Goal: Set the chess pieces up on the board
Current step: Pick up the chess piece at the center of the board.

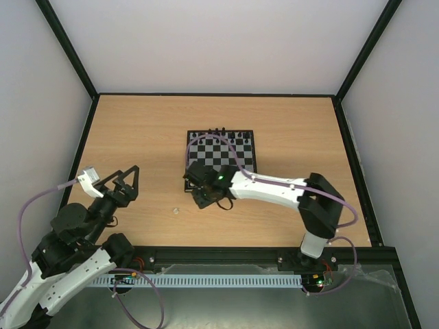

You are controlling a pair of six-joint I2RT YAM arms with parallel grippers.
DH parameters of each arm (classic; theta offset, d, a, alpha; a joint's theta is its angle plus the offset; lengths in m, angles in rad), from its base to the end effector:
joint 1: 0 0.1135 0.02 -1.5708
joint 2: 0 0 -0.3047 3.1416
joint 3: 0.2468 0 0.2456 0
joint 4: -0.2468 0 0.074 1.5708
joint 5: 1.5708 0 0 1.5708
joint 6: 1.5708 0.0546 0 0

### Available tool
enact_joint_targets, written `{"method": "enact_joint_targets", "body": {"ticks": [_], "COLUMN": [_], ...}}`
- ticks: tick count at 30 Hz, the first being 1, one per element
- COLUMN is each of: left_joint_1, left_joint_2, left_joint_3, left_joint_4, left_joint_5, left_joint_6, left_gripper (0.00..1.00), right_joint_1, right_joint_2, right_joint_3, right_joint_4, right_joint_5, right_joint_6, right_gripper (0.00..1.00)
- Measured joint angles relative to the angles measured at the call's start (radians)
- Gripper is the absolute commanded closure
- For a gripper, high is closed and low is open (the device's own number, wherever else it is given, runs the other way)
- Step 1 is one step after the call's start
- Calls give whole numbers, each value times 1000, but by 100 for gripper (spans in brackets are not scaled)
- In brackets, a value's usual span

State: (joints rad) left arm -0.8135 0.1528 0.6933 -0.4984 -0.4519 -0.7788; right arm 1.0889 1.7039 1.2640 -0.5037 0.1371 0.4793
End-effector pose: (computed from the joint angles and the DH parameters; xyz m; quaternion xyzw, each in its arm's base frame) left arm 0.0278 0.0053 0.3391 -0.1500 0.6772 -0.3943 0.6029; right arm 0.1812 0.3303 0.2647 -0.2646 0.9116 0.1712 0.2639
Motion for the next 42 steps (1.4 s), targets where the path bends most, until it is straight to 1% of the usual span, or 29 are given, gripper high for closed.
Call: {"method": "enact_joint_targets", "body": {"ticks": [6,14,16,17,18,19,22,23,32,42], "left_joint_1": [0,0,0,0,0,0,0,0,0,0], "left_joint_2": [-27,-56,-61,-63,-64,-65,-66,-68,-76,-87], "left_joint_3": [12,22,25,25,25,25,25,25,25,25], "left_joint_4": [-32,-65,-69,-69,-70,-70,-70,-71,-73,-74], "left_joint_5": [-3,-2,-2,-2,-2,-2,-2,-2,-2,-2], "left_joint_6": [0,0,0,0,0,0,0,0,0,0], "left_gripper": [0,1,1,1,0,1,1,0,0,1], "right_joint_1": [76,123,129,131,134,136,140,140,140,140], "right_joint_2": [167,289,306,313,321,329,352,357,393,449], "right_joint_3": [127,258,280,287,295,303,327,332,389,412], "right_joint_4": [8,5,1,1,-4,-7,-14,-18,-39,-60], "right_joint_5": [-15,-37,-40,-42,-43,-45,-50,-51,-51,-46], "right_joint_6": [18,27,29,30,31,32,39,41,45,44], "right_gripper": [66,82,82,82,79,73,63,62,61,66]}}
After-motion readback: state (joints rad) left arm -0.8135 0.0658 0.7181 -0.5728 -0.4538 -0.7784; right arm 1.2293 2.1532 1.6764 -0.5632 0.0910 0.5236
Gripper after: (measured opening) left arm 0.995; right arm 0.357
